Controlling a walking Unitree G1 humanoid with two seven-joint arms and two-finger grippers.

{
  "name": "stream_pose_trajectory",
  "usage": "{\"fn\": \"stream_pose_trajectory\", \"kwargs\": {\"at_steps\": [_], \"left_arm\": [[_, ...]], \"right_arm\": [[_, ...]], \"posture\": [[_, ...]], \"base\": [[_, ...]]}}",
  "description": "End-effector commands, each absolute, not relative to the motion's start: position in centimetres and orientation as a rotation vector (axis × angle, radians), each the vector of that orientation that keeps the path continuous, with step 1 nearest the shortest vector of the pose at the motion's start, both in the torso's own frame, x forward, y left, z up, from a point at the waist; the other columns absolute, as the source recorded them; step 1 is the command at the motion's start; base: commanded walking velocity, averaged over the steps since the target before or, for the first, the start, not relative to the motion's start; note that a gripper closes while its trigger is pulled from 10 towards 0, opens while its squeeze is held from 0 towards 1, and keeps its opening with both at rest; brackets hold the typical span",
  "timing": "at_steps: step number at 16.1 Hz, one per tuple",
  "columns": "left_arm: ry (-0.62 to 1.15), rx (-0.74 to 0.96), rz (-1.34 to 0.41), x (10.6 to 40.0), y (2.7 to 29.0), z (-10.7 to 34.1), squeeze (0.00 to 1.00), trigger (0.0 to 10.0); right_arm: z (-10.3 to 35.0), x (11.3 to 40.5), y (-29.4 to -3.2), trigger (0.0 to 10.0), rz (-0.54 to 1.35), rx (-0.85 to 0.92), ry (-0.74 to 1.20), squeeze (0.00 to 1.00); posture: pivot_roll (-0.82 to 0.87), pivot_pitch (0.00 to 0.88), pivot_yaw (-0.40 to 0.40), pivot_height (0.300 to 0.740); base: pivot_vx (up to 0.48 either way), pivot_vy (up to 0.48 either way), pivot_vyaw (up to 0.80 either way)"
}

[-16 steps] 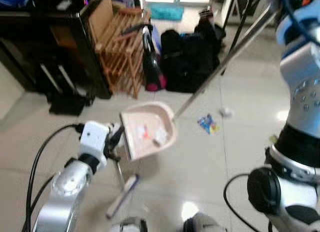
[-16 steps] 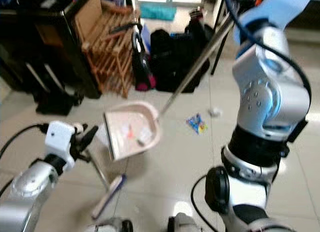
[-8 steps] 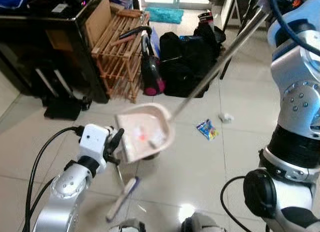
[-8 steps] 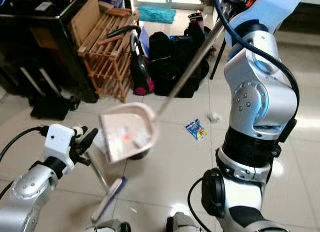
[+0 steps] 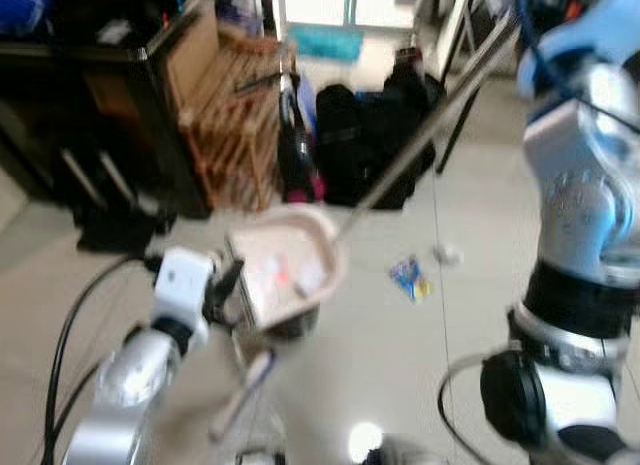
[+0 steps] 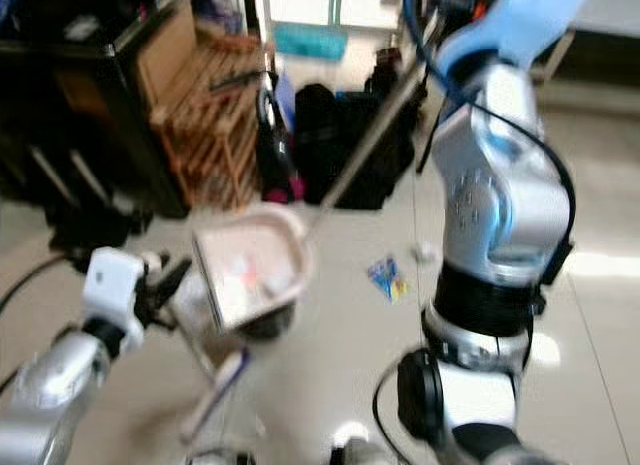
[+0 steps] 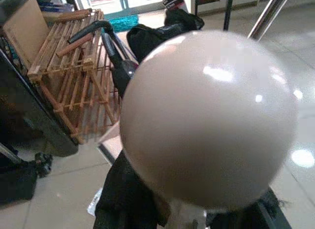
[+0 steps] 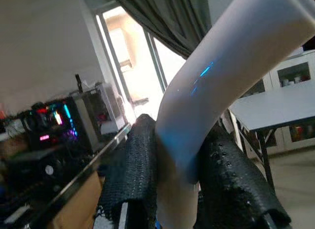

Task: Sweep floor

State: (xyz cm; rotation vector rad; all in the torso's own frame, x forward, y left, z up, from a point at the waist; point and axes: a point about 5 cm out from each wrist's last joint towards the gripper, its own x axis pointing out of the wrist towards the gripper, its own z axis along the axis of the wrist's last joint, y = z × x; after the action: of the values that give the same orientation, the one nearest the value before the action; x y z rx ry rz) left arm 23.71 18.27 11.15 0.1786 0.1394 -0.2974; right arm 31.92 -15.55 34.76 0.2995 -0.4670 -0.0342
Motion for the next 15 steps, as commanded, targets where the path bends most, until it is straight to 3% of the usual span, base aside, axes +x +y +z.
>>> {"fn": "stream_pose_trajectory", "kwargs": {"at_steps": [1, 4, 15], "left_arm": [[0.118, 0.176, -0.31, 23.7, 17.9, 11.5, 0.0, 10.0], [0.118, 0.174, -0.31, 23.7, 17.9, 11.5, 0.0, 10.0], [0.166, 0.181, -0.28, 22.4, 18.6, 10.2, 0.0, 10.0]], "right_arm": [[35.3, 31.4, -16.5, 10.0, -0.072, 0.3, -0.526, 0.0], [35.2, 31.5, -16.5, 10.0, -0.073, 0.301, -0.532, 0.0], [33.6, 32.6, -15.1, 10.0, -0.064, 0.353, -0.629, 0.0]], "posture": [[-0.03, 0.096, 0.009, 0.74], [-0.03, 0.094, 0.008, 0.74], [0.01, 0.107, -0.011, 0.74]], "base": [[0.36, 0.0, 0.0], [0.356, 0.0, 0.0], [0.0, 0.0, 0.0]]}}
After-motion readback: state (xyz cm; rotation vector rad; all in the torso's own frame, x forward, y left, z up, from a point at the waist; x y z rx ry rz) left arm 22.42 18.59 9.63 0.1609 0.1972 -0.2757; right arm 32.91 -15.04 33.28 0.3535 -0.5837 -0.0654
